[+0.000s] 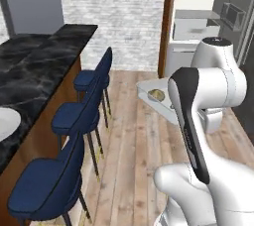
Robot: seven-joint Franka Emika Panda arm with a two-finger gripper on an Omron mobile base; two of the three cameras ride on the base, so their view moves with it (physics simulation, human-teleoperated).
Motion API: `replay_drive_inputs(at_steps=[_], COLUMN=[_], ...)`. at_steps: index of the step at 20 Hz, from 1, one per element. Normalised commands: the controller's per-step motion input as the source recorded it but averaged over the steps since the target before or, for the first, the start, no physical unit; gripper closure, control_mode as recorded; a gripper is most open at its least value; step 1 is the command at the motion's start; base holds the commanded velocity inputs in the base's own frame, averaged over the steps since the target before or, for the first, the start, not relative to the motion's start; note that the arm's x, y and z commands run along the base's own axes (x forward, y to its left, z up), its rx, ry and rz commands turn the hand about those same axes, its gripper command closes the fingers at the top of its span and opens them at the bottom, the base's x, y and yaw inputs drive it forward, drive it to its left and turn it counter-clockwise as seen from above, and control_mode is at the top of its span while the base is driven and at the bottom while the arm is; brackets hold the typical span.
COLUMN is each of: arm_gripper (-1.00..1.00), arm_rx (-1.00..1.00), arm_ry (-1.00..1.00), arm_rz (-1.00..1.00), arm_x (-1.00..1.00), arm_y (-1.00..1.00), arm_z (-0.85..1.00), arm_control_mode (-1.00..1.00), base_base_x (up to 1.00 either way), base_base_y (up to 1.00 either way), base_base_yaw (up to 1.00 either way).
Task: Place two dumplings into each of the tupperware containers and then place the containers in the fridge.
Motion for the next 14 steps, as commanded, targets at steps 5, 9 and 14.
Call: replay_drive_inputs(at_steps=[5,9,14], arm_gripper=[1.0,1.0,1.0], arm_rx=[0.0,0.0,0.0], arm_ry=[0.0,0.0,0.0], arm_rz=[0.0,0.0,0.0], arm_x=[0.0,0.0,0.0], arm_y=[0.0,0.0,0.0], arm_z=[0.0,0.0,0.0], arm_control_mode=[1.0,1.0,1.0], base_base_x=[0.76,0.99,1.0], base_base_y=[-0.11,-0.46,-0.76], base_base_yaw=[-0.39,-0.11,-0.06])
